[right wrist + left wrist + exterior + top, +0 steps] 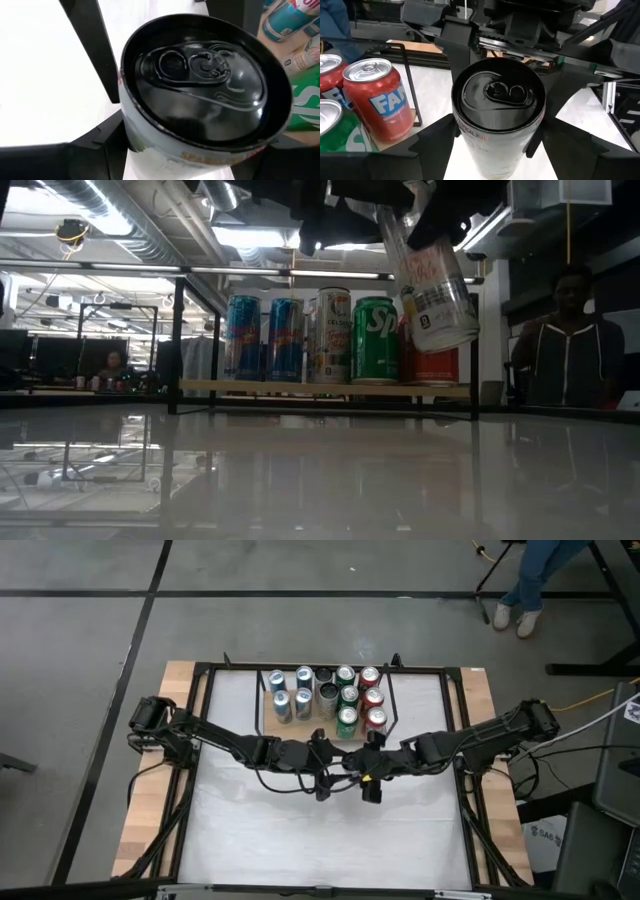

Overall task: Sort soda cans
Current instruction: Put the white-yellow soda can on the shelf and align with the other white-yellow soda cans

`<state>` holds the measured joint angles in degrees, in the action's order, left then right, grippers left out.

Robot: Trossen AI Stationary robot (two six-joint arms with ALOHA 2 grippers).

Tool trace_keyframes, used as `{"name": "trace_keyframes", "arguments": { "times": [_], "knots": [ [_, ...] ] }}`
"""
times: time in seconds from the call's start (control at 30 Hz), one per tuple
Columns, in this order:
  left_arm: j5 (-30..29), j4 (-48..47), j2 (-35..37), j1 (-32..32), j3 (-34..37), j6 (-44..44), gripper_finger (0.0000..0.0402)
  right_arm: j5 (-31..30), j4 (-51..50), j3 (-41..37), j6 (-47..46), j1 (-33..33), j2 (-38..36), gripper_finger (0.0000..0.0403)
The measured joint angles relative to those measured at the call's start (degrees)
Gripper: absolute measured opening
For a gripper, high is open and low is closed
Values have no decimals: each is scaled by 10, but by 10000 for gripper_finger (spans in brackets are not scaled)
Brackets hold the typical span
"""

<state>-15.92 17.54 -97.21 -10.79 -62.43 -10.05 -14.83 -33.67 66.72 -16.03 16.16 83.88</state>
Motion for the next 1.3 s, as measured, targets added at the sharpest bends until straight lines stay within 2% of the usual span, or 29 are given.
{"name": "trace_keyframes", "arguments": {
  "times": [0.9,1.17,1.3],
  "knots": [
    [-2,32,0,0,0,-3,276,-10,43,-1,0,0,0,246],
    [-19,32,0,-1,0,-2,236,-10,43,-1,4,-1,0,246],
    [-21,32,0,-1,0,-3,226,-5,43,-1,2,-1,0,259]
  ]
}}
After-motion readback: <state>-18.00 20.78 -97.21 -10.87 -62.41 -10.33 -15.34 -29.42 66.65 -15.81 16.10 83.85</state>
